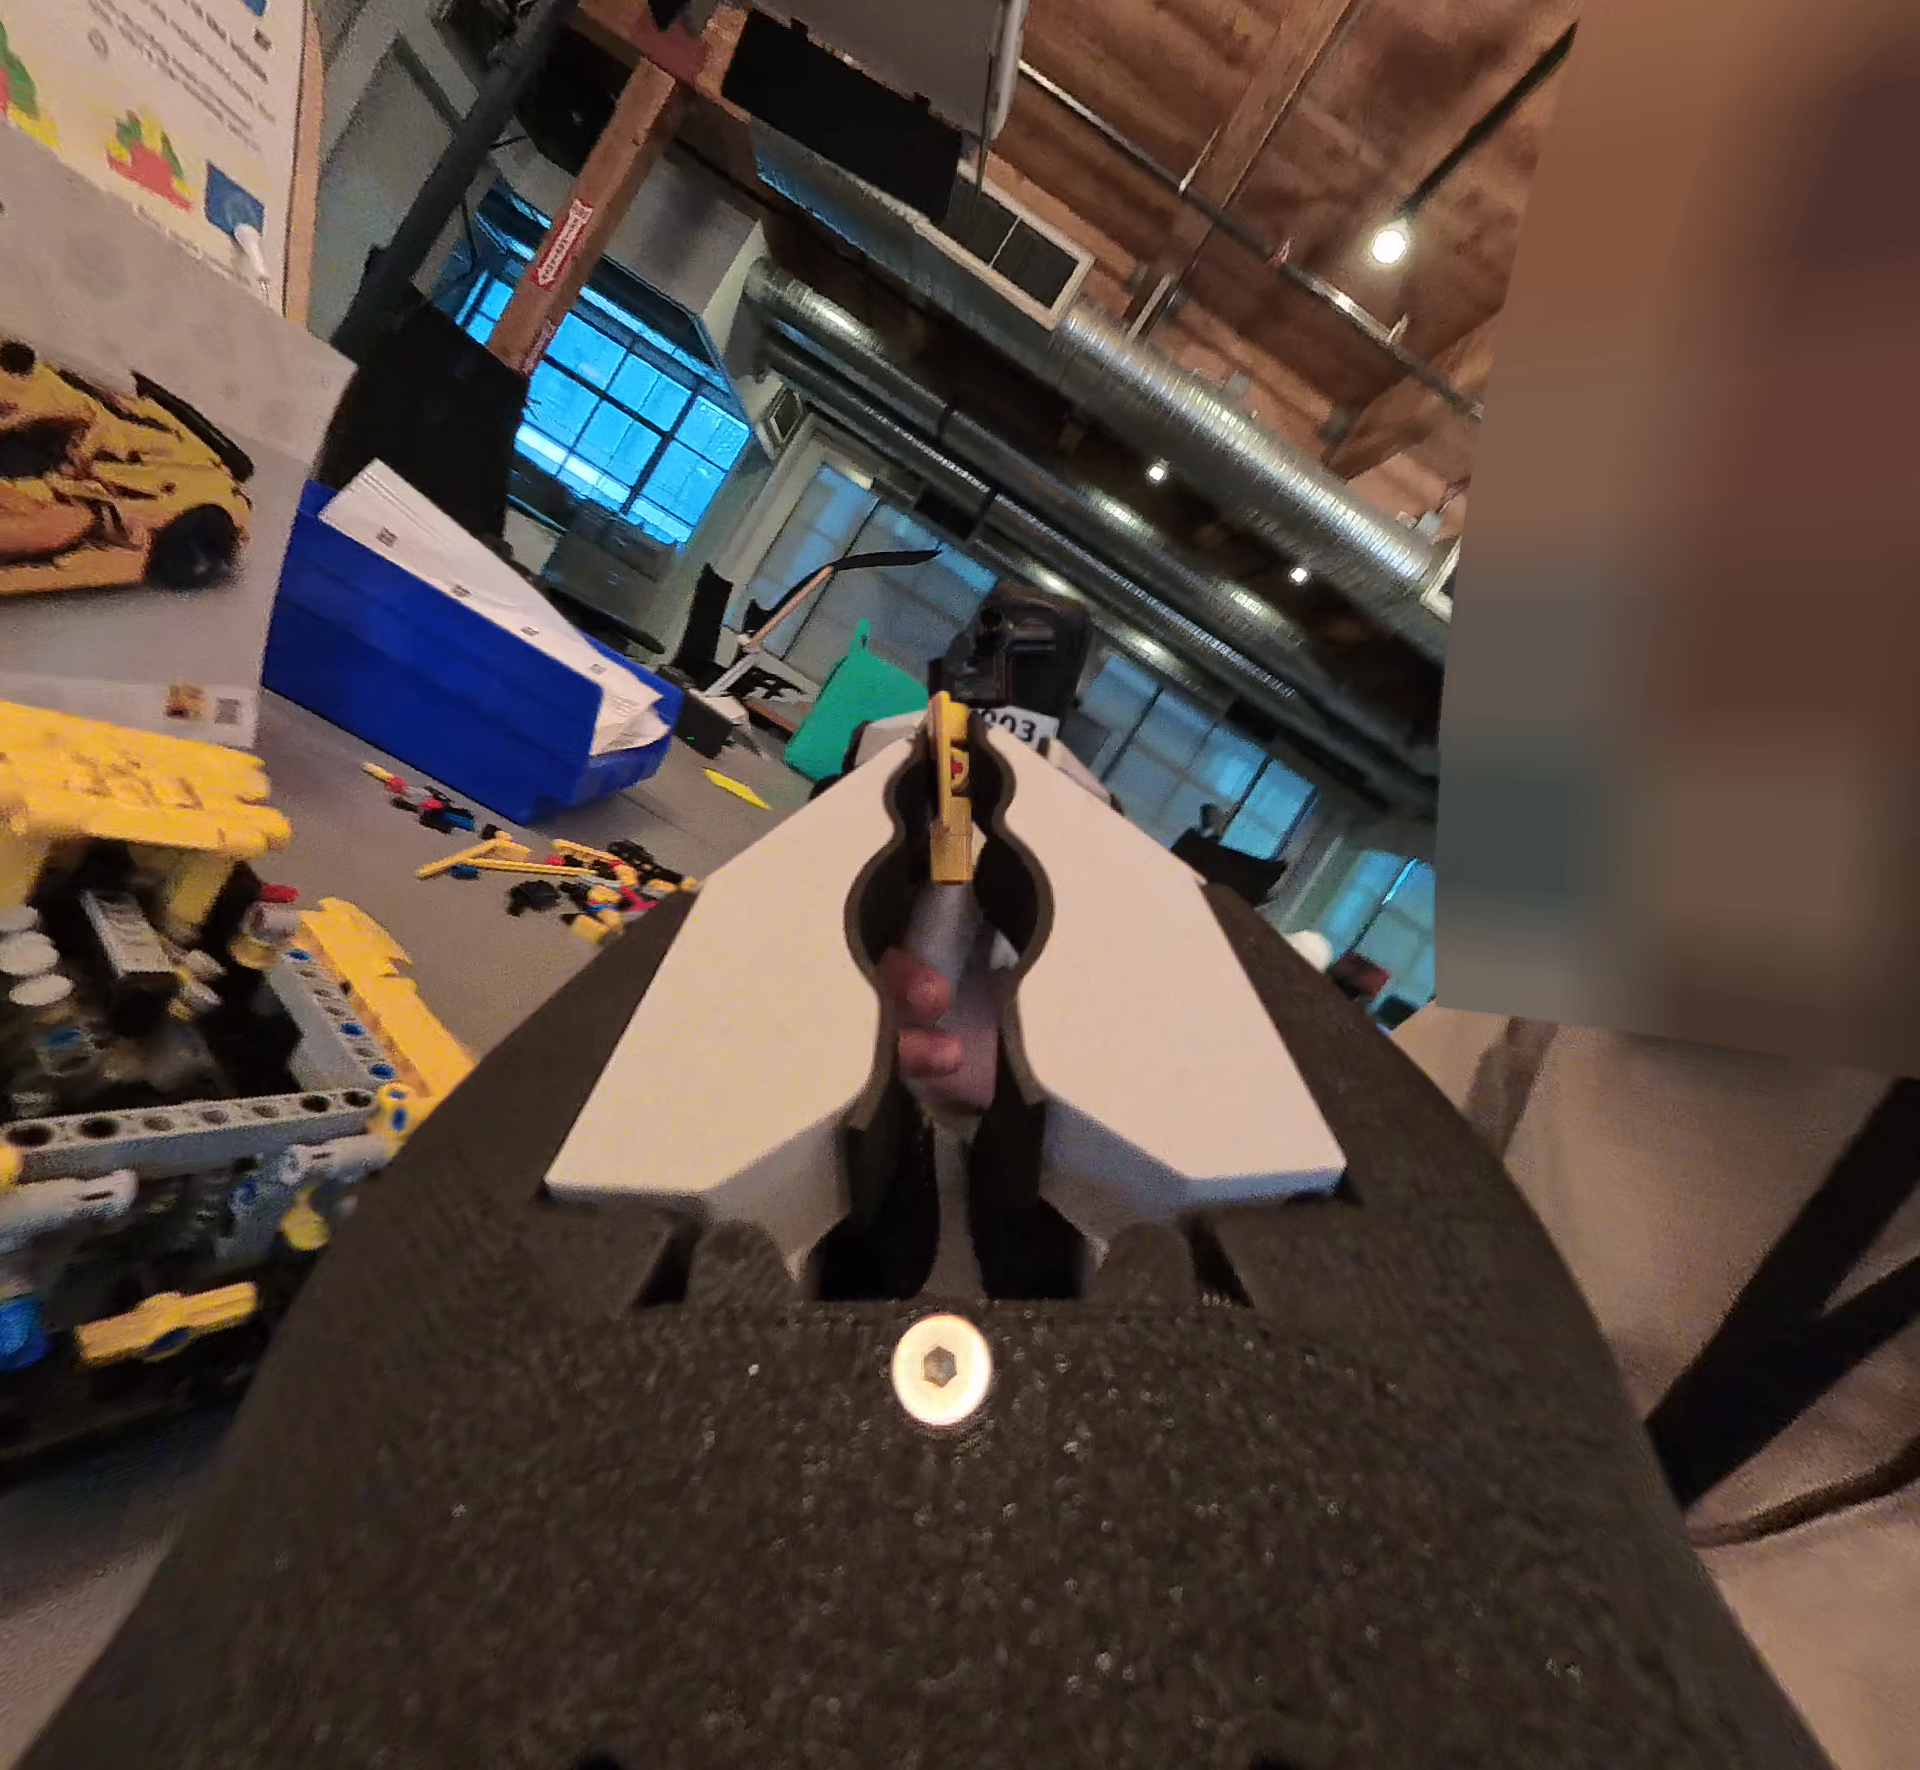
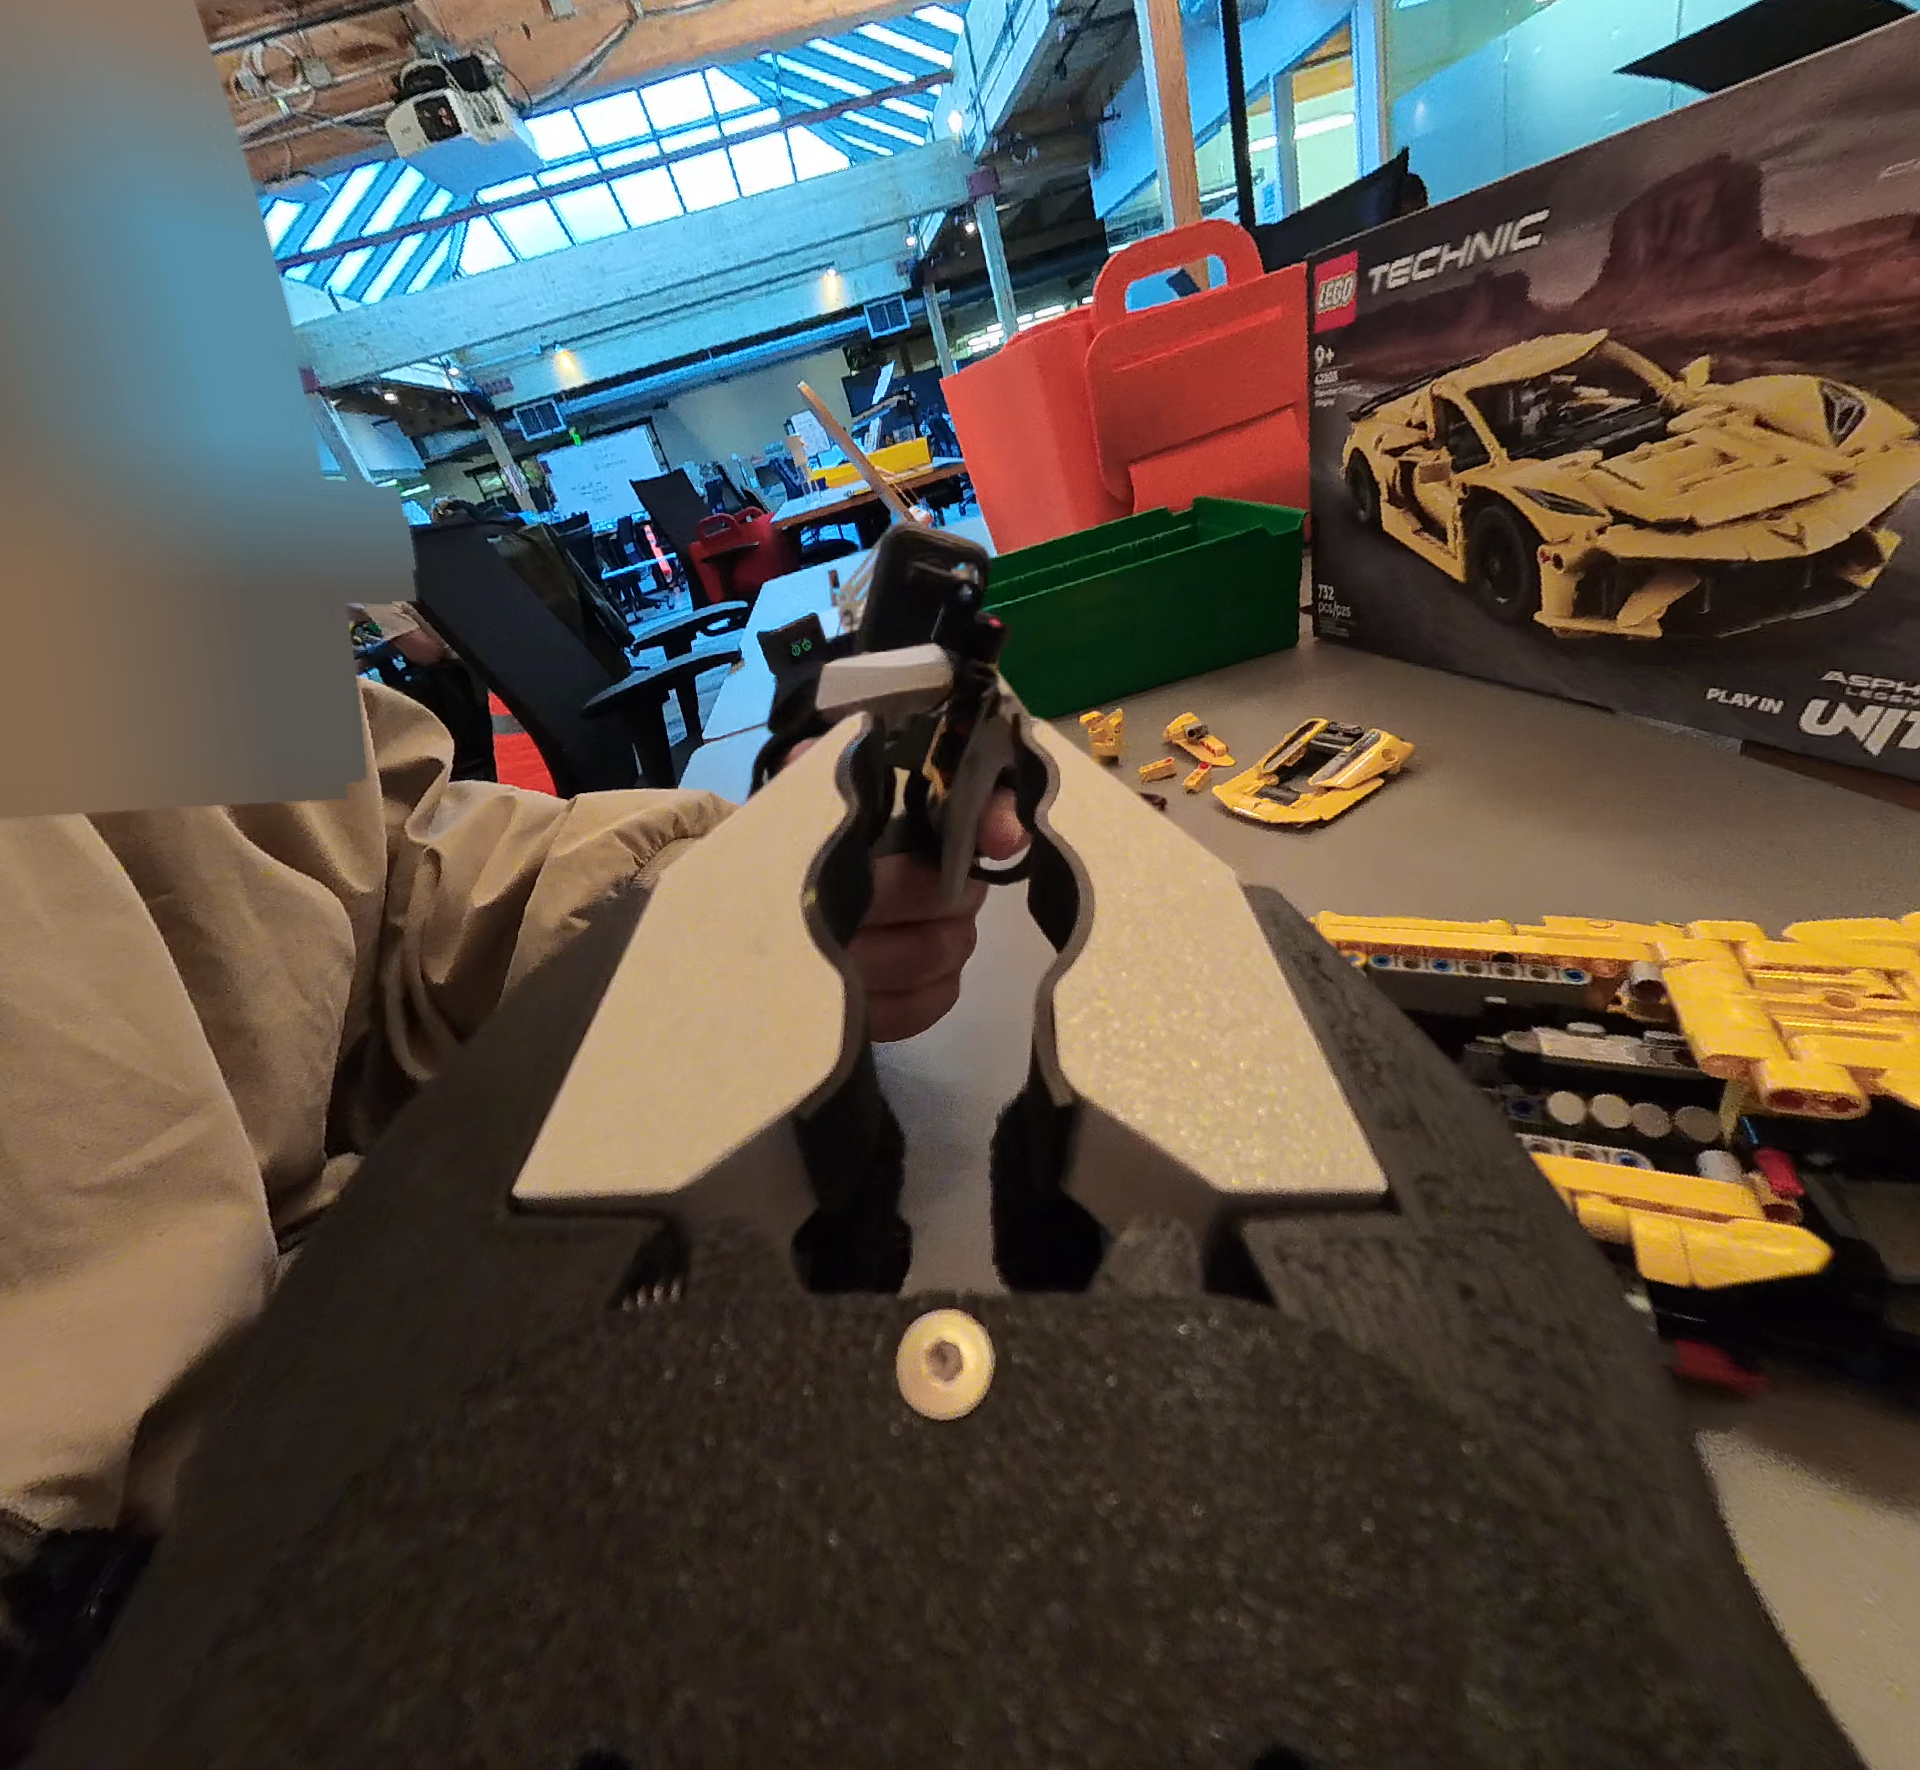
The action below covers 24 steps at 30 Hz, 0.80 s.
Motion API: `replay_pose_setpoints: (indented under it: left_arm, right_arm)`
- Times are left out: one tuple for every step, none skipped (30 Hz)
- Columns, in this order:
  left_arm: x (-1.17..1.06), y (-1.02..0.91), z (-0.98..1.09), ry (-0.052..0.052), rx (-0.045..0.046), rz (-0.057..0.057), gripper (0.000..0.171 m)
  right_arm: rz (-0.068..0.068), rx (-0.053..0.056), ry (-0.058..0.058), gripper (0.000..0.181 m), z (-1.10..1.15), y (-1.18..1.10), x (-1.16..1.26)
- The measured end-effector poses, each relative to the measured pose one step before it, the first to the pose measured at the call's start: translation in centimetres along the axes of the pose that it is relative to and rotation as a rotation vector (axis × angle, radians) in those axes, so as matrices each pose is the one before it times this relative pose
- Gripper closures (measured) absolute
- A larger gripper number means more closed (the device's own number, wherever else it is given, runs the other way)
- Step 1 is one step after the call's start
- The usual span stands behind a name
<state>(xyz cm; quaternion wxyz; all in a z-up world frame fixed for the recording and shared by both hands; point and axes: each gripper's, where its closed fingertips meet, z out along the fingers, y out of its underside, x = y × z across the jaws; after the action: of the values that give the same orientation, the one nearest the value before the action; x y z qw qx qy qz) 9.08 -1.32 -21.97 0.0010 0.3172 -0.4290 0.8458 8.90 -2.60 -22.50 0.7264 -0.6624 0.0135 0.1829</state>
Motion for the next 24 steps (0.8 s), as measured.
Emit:
replay_pose_setpoints:
  left_arm:
    - [0.084, 0.032, 0.039, 0.0174, 0.00501, -0.0391, 0.166]
    - [0.068, 0.106, 0.079, 0.0136, 0.00003, -0.0330, 0.166]
    - [-0.021, 0.144, 0.102, 0.0044, 0.00095, -0.0194, 0.166]
    - [0.061, 0.223, 0.131, 0.0080, -0.00435, -0.0132, 0.166]
    - [0.183, 0.290, 0.165, 0.0167, -0.00929, -0.0164, 0.166]
    - [0.012, 0.231, 0.151, 0.0068, -0.00650, -0.0162, 0.166]
    - [-0.121, 0.089, 0.071, -0.0011, 0.00310, -0.0101, 0.166]
    - [-0.072, 0.019, 0.024, 0.0033, 0.00427, -0.0149, 0.166]
    - [-0.067, 0.089, 0.005, 0.0061, -0.00304, -0.0179, 0.166]
    - [-0.020, 0.099, 0.011, 0.0088, -0.00486, -0.0185, 0.166]
    - [-0.052, 0.043, 0.014, 0.0053, -0.00217, -0.0212, 0.165]
    - [-0.145, -0.066, 0.002, -0.0012, 0.00432, -0.0192, 0.164]
    - [-0.084, -0.163, -0.061, 0.0015, 0.01048, -0.0125, 0.164]
    - [-0.014, -0.179, -0.106, 0.0057, 0.01034, -0.0069, 0.164]
    - [-0.124, -0.103, -0.091, -0.0029, 0.00476, -0.0073, 0.164]
    - [-0.186, -0.062, -0.071, -0.0077, 0.00155, -0.0021, 0.164]
    - [-0.161, -0.053, -0.035, -0.0082, 0.00063, 0.0014, 0.164]
    - [-0.150, -0.108, -0.040, -0.0104, 0.00240, 0.0060, 0.164]
    - [-0.259, -0.213, -0.084, -0.0214, 0.00518, 0.0171, 0.164]
    - [-0.385, -0.259, -0.141, -0.0332, 0.00489, 0.0296, 0.163]
    - [-0.431, -0.227, -0.174, -0.0392, 0.00107, 0.0355, 0.160]
    - [-0.288, -0.196, -0.170, -0.0316, -0.00285, 0.0358, 0.156]
    - [-0.036, -0.189, -0.126, -0.0152, -0.00226, 0.0322, 0.153]
    - [0.187, -0.150, -0.077, -0.0019, -0.00209, 0.0263, 0.151]
  right_arm:
    - [0.0030, -0.0089, 0.0071, 0.159, 0.211, 0.224, 0.034]
    - [0.0071, -0.0112, -0.0018, 0.158, 0.190, 0.255, -0.058]
    - [0.0113, -0.0082, -0.0058, 0.159, 0.157, 0.167, -0.082]
    - [0.0138, -0.0024, 0.0038, 0.159, 0.079, 0.063, 0.066]
    - [0.0120, 0.0035, 0.0060, 0.164, 0.019, -0.010, 0.142]
    - [0.0137, 0.0077, -0.0071, 0.166, -0.014, -0.060, -0.009]
    - [0.0251, 0.0067, -0.0091, 0.171, -0.065, -0.073, -0.036]
    - [0.0273, -0.0042, -0.0040, 0.173, -0.076, 0.048, 0.079]
    - [0.0321, -0.0103, -0.0071, 0.173, -0.108, 0.101, 0.029]
    - [0.0340, -0.0082, -0.0125, 0.173, -0.089, 0.052, -0.016]
    - [0.0324, -0.0046, -0.0073, 0.174, -0.100, 0.026, 0.074]
    - [0.0303, 0.0032, 0.0018, 0.175, -0.114, -0.067, 0.197]
    - [0.0309, 0.0193, -0.0129, 0.179, -0.131, -0.262, 0.001]
    - [0.0319, 0.0226, -0.0116, 0.179, -0.157, -0.297, 0.050]
    - [0.0269, 0.0148, -0.0015, 0.179, -0.208, -0.244, 0.171]
    - [0.0168, 0.0057, -0.0033, 0.179, -0.181, -0.144, 0.064]
    - [0.0024, -0.0083, 0.0053, 0.179, -0.097, 0.025, 0.105]
    - [-0.0100, -0.0049, 0.0228, 0.179, -0.079, 0.011, 0.281]
    - [-0.0172, 0.0031, 0.0276, 0.179, -0.104, -0.097, 0.265]
    - [-0.0287, -0.0015, 0.0248, 0.179, -0.083, -0.099, 0.122]
    - [-0.0470, -0.0160, 0.0434, 0.179, -0.051, 0.061, 0.277]
    - [-0.0773, -0.0252, 0.0611, 0.179, -0.008, 0.202, 0.433]
    - [-0.0896, -0.0242, 0.0564, 0.179, 0.047, 0.233, 0.278]
    - [-0.0743, -0.0307, 0.0363, 0.179, 0.150, 0.334, -0.004]
